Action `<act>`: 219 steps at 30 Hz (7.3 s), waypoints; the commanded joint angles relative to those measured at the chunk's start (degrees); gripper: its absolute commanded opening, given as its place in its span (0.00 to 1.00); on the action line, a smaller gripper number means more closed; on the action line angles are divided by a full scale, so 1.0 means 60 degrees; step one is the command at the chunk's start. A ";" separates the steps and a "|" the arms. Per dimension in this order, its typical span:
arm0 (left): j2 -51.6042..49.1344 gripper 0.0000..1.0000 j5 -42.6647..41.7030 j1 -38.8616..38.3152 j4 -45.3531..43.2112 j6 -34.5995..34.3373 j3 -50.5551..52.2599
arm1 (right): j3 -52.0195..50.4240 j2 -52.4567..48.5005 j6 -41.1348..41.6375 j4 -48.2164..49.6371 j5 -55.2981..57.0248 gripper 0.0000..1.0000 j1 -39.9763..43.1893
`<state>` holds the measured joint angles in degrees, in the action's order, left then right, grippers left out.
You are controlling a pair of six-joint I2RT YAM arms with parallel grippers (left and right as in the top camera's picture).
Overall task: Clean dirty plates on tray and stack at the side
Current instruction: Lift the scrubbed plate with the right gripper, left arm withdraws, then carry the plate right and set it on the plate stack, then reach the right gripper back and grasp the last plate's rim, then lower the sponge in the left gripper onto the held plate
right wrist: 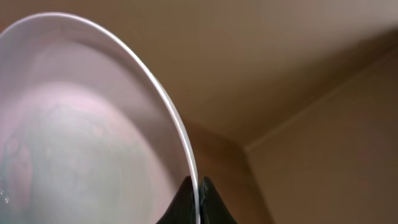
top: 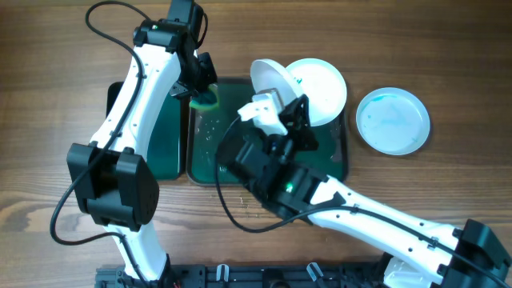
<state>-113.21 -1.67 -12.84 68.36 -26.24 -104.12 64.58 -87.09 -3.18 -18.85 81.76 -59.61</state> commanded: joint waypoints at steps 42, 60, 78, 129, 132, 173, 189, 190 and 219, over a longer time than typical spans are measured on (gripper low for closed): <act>-0.0025 0.04 -0.0149 -0.0091 -0.0022 0.0080 -0.0149 | -0.0335 0.0565 0.5031 -0.2721 -1.1238 0.04 0.2714; -0.0025 0.04 -0.0149 -0.0732 -0.0026 0.0080 -0.0149 | -0.0342 0.1016 0.4856 -0.4237 -1.5580 0.04 1.2251; -0.0025 0.04 -0.0146 -0.0736 -0.0022 0.0080 -0.0149 | -0.1035 -0.0867 0.5767 -0.3821 -1.1628 0.06 1.2939; -0.0025 0.04 -0.0146 -0.0736 -0.0026 0.0080 -0.0149 | 0.1111 -0.4499 0.4390 -0.2783 -1.6298 0.04 0.8925; -0.0025 0.04 -0.0146 -0.0736 -0.0029 0.0080 -0.0149 | 0.1115 -0.4320 0.4051 -0.3235 -1.7074 0.04 0.8786; -0.0025 0.04 -0.0146 -0.0739 -0.0026 0.0080 -0.0149 | 0.1093 -0.4637 0.1162 -0.2259 -1.5486 0.23 0.7096; -0.0040 0.04 -0.0149 -0.1206 -0.0135 0.0004 -0.0149 | 0.0022 -0.4637 0.6411 -0.1738 -1.6954 0.04 0.6757; -0.0051 0.04 -0.0149 -0.1279 -0.0138 0.0004 -0.0149 | -0.0109 -0.4637 0.6550 -0.1654 -1.6950 0.04 0.6739; -0.3085 0.04 -0.2069 -0.1829 -0.1060 0.0590 0.0743 | -0.0386 -0.4637 0.6269 -0.1268 -1.7059 0.04 0.6743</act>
<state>-129.51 -8.14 -23.62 64.10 -24.23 -103.33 64.99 -112.05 34.68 -25.41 -22.50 -18.31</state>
